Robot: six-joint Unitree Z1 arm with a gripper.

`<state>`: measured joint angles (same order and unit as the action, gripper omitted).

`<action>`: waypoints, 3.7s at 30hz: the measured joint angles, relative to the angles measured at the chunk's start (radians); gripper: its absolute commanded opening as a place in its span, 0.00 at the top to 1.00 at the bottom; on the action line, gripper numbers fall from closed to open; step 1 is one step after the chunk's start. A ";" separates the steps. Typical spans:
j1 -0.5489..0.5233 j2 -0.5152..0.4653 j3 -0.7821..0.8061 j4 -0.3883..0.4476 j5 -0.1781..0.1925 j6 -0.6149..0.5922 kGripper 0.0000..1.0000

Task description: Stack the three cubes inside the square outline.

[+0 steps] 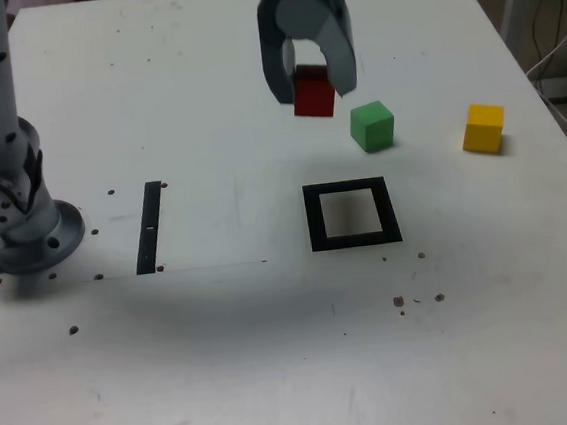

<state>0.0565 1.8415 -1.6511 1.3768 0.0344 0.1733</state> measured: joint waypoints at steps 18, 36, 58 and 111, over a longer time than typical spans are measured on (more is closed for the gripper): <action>-0.103 0.000 0.230 -0.258 -0.012 -0.104 0.74; -0.116 0.039 0.314 -0.394 -0.020 -0.119 0.74; -0.116 0.097 0.335 -0.457 -0.021 -0.119 0.02; 0.010 0.369 -0.336 -0.020 0.069 0.129 0.01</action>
<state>0.0669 2.2102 -1.9867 1.3566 0.1036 0.3024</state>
